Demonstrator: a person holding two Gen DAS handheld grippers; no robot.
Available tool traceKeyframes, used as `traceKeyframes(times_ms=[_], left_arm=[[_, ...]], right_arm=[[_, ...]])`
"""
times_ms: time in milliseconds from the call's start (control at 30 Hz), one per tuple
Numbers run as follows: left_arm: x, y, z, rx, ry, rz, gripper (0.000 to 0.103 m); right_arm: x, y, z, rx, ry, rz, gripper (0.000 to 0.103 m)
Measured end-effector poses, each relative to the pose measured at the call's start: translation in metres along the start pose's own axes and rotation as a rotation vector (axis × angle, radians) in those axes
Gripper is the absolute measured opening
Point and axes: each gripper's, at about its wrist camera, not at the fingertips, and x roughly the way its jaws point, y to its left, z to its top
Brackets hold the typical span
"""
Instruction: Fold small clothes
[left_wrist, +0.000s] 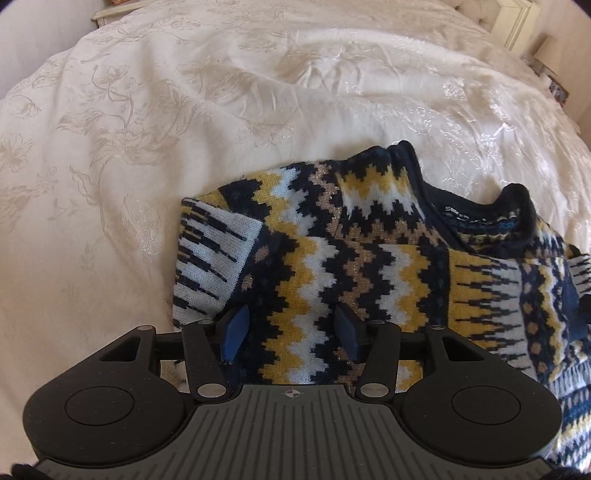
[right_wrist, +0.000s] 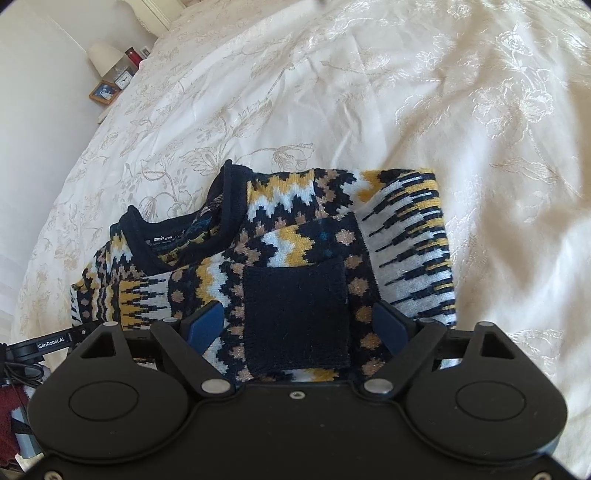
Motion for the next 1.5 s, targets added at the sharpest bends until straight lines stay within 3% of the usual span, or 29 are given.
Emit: traceKeyframes(times_ms=[33, 133, 167, 200, 233, 400, 467, 500, 667, 733, 833, 867, 900, 967, 1167, 1233, 1267, 1300, 1500], left_arm=[[-0.002, 0.001, 0.001, -0.002, -0.001, -0.002, 0.050], [-0.012, 0.003, 0.002, -0.010, -0.021, -0.005, 0.050], [-0.016, 0.004, 0.001, -0.012, -0.028, -0.003, 0.050], [-0.020, 0.004, 0.000, -0.013, -0.035, 0.000, 0.050], [-0.024, 0.005, -0.001, -0.012, -0.043, 0.003, 0.050], [-0.045, 0.006, -0.001, -0.009, -0.086, 0.010, 0.050], [-0.050, 0.004, 0.000, -0.003, -0.100, 0.011, 0.050], [-0.052, 0.003, 0.001, -0.002, -0.106, 0.010, 0.050], [-0.049, -0.003, 0.006, 0.011, -0.108, 0.008, 0.050], [-0.045, -0.004, 0.008, 0.012, -0.102, 0.010, 0.050], [-0.041, -0.002, 0.010, 0.006, -0.099, 0.010, 0.050], [-0.041, -0.002, 0.009, 0.007, -0.098, 0.011, 0.050], [-0.039, -0.001, 0.010, 0.009, -0.095, 0.013, 0.050], [-0.037, 0.001, 0.010, 0.008, -0.086, 0.019, 0.050], [-0.041, 0.009, 0.007, -0.013, -0.082, 0.036, 0.050], [-0.042, 0.010, 0.005, -0.013, -0.082, 0.040, 0.050], [-0.043, 0.011, 0.004, -0.014, -0.082, 0.040, 0.050], [-0.044, 0.011, 0.003, -0.014, -0.082, 0.041, 0.050], [-0.049, 0.009, 0.002, -0.001, -0.100, 0.043, 0.050]], right_arm=[[0.002, -0.001, 0.000, 0.006, 0.001, 0.011, 0.081], [0.005, -0.003, 0.001, 0.029, 0.011, 0.017, 0.058], [0.005, -0.002, 0.001, 0.028, 0.011, 0.008, 0.044], [0.003, -0.002, 0.001, 0.025, 0.013, -0.002, 0.024], [0.000, 0.000, 0.001, 0.022, 0.010, -0.003, 0.019], [-0.042, 0.022, 0.004, -0.056, -0.093, 0.042, 0.016], [-0.060, 0.025, 0.006, -0.072, -0.140, 0.014, 0.015], [-0.065, 0.022, 0.006, -0.061, -0.153, -0.010, 0.010], [-0.057, -0.007, 0.008, -0.011, -0.111, -0.152, 0.005], [-0.053, -0.015, 0.008, 0.023, -0.091, -0.153, 0.006], [-0.049, -0.016, 0.008, 0.042, -0.091, -0.081, 0.019], [-0.046, -0.017, 0.006, 0.051, -0.079, -0.048, 0.032], [-0.041, -0.016, 0.005, 0.056, -0.070, -0.029, 0.056], [-0.032, -0.013, 0.003, 0.053, -0.057, -0.002, 0.070], [-0.004, -0.011, -0.002, 0.050, 0.005, -0.015, 0.070], [-0.002, -0.010, -0.002, 0.049, 0.009, -0.003, 0.063], [-0.002, -0.007, -0.002, 0.044, 0.016, -0.003, 0.036], [-0.003, -0.004, -0.002, 0.032, 0.020, -0.015, 0.015], [-0.053, 0.031, 0.000, -0.123, -0.099, -0.018, 0.013]])
